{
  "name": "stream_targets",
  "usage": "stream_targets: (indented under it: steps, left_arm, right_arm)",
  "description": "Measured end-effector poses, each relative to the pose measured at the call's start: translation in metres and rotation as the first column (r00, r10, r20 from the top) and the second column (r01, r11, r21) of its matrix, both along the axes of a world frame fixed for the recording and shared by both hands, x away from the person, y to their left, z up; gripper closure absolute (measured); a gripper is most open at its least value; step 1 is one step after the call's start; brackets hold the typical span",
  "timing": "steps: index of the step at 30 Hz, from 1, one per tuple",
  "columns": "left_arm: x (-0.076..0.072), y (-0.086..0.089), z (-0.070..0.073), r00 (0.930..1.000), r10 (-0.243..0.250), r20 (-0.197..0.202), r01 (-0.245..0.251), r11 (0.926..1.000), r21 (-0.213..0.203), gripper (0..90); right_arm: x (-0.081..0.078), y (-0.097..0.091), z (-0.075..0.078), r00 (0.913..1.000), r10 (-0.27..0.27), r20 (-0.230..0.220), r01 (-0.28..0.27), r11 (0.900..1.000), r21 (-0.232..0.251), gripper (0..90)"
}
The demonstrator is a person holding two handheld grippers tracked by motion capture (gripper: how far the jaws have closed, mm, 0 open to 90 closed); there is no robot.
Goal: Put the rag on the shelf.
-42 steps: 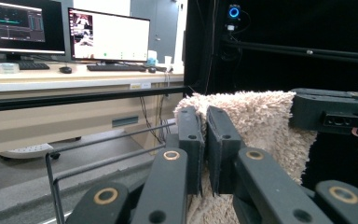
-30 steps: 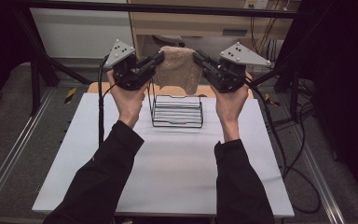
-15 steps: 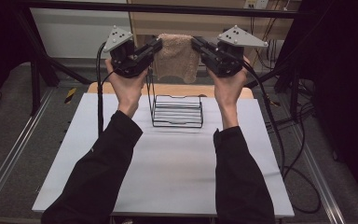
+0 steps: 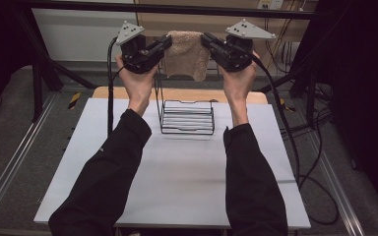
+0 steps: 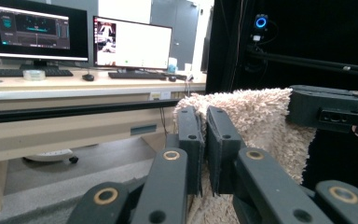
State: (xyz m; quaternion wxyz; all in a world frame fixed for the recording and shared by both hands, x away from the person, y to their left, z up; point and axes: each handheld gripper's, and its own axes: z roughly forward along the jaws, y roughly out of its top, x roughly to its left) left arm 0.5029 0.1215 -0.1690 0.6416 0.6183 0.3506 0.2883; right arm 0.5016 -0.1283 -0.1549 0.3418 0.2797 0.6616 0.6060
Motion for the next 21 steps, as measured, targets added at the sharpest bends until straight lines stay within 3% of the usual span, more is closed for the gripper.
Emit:
stream_targets:
  steps: [7,13,21]
  left_arm:
    - [0.013,-0.001,-0.006,0.9997,0.006,-0.025,-0.006,1.0,-0.005,84.6]
    - [0.02,-0.001,-0.012,0.999,0.03,-0.034,-0.029,0.9992,0.026,84.5]
    - [0.022,0.002,-0.026,0.9983,0.022,-0.054,-0.019,0.999,0.04,84.5]
  right_arm:
    - [0.017,0.001,-0.004,0.9996,-0.015,-0.023,0.015,0.9996,-0.024,84.4]
    - [0.03,0.006,-0.008,0.9991,-0.02,-0.037,0.018,0.999,-0.04,84.3]
    - [0.036,0.01,-0.019,0.9988,-0.019,-0.046,0.016,0.9975,-0.069,84.2]
